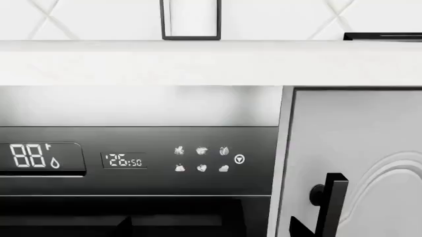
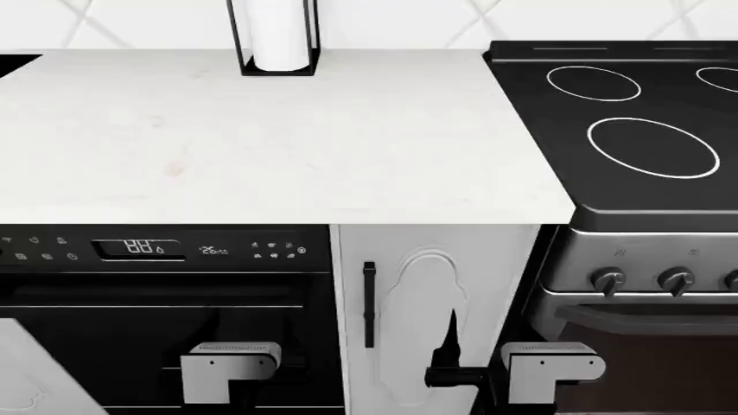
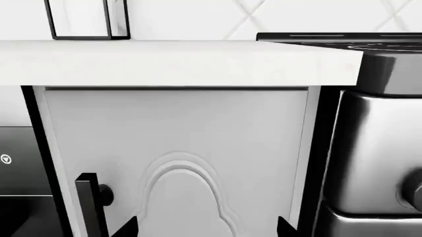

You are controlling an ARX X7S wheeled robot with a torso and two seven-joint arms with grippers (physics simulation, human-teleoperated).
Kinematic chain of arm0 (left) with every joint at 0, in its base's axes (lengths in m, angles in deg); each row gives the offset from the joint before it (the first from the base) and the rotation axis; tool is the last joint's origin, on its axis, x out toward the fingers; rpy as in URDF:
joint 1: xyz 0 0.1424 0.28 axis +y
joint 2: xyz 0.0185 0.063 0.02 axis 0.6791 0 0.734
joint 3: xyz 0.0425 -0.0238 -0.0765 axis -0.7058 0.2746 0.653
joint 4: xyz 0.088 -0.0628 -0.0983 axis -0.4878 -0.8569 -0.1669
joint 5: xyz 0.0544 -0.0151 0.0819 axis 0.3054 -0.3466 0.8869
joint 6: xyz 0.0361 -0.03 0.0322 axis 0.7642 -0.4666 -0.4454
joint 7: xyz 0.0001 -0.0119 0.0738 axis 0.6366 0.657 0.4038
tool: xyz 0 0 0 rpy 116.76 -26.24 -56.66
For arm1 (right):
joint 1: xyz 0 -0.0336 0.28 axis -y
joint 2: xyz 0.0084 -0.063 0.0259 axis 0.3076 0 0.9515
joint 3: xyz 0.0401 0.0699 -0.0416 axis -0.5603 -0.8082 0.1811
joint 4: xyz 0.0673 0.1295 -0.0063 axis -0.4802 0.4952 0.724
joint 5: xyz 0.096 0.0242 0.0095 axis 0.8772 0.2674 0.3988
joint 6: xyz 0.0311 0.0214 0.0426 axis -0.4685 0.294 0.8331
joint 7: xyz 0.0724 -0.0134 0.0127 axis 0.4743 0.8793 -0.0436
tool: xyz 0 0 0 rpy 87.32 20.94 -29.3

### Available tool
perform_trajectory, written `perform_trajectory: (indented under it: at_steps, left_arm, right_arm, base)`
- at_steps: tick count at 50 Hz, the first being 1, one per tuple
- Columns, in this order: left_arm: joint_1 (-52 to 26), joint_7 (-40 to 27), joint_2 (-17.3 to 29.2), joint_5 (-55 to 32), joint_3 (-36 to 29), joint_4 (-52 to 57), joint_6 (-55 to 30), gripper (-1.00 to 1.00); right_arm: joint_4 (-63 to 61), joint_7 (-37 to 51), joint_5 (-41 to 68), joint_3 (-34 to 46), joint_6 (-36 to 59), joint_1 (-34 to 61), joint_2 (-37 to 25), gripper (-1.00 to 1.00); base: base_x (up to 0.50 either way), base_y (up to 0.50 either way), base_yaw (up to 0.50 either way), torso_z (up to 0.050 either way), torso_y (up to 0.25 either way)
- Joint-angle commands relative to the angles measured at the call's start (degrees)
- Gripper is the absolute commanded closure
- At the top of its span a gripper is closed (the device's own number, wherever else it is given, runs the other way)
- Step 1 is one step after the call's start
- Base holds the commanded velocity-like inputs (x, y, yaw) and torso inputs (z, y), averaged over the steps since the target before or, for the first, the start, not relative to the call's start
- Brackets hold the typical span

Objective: Pick and place the shaker into the drawer. Then close the cabinet.

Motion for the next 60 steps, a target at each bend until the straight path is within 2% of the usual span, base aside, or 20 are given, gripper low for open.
perform_trajectory:
  at_steps: [1,12,32,35,39,42,45,49,51,53,56,60]
  left_arm:
    - [0.19,-0.85,0.99,-0.62,-1.3,-0.23,0.86,-1.0]
    - [1.04,-2.59,2.71,-2.6,-3.18,-1.68,3.94,-1.0]
    - [0.65,-3.33,4.62,-5.55,-4.95,-0.47,1.77,-1.0]
    - [0.23,-4.34,4.7,-5.45,-4.93,-0.09,0.43,-1.0]
    - [-0.31,-5.22,4.97,-4.93,-5.3,-0.79,-0.71,-1.0]
    - [-2.82,-6.36,5.07,-6.26,-5.1,6.72,-10.33,-1.0]
    - [-8.21,-7.31,4.62,-7.72,-5.17,12.82,-17.93,-1.0]
    - [-21.2,-9.5,3.38,-10.81,-4.69,21.47,-31.26,-1.0]
    - [-30.88,-11.18,2.16,-12.74,-3.85,23.45,-37.8,-1.0]
    - [-44.93,-13.78,0.71,-15.18,-2.99,22.88,-46.02,-1.0]
    - [-63.38,-17.45,0.32,-20.64,-2.83,16.67,-52.1,-1.0]
    - [-85.67,-21.33,0.25,-26.78,-3.43,-0.2,-53.15,-1.0]
  right_arm:
    - [-0.22,1.27,0.7,1.17,-0.27,-0.16,-0.89,-1.0]
    - [0.12,2.96,2.95,3.06,-0.38,-0.2,-2.77,-1.0]
    - [-0.33,4.54,5.77,4.69,0.49,-0.22,-4.3,-1.0]
    - [-0.67,4.66,7.37,4.12,0.12,-0.48,-4.21,-1.0]
    - [-1.6,5.37,10.79,2.71,4.49,0.66,-4.03,-1.0]
    - [-7.61,7.12,13.63,0.73,12.57,3.7,-5.78,-1.0]
    - [-17.41,9.28,16.44,-1.01,26.4,11.78,-9.73,-1.0]
    - [-25.24,11.33,20.66,-2.24,47.84,30.94,-16.01,-1.0]
    - [-25.3,11.15,22.12,-1.06,57.46,44.05,-18.82,-1.0]
    - [-20.1,9.27,22.96,2.4,65.55,60.64,-20.78,-1.0]
    - [-7.69,4.89,22.12,8.93,68.43,81.62,-21.1,-1.0]
    - [15.03,-2.47,18.86,16.72,62.21,102.12,-18.64,-1.0]
  base:
    - [0.0,0.0,0.0,0.0,0.0]
    - [0.0,0.48,0.0,0.0,0.0]
    - [0.0,0.5,0.0,0.0,0.0]
    - [0.0,0.33,0.0,0.0,0.0]
    - [0.0,0.0,0.0,0.0,0.0]
    - [0.0,0.0,0.0,0.012,0.059]
    - [0.0,0.0,0.0,0.041,0.16]
    - [0.0,0.0,0.0,0.048,0.123]
    - [0.0,0.0,0.0,0.048,0.122]
    - [0.0,0.0,0.0,0.049,0.112]
    - [0.0,0.0,0.0,0.05,0.112]
    - [0.0,0.0,0.0,0.05,0.111]
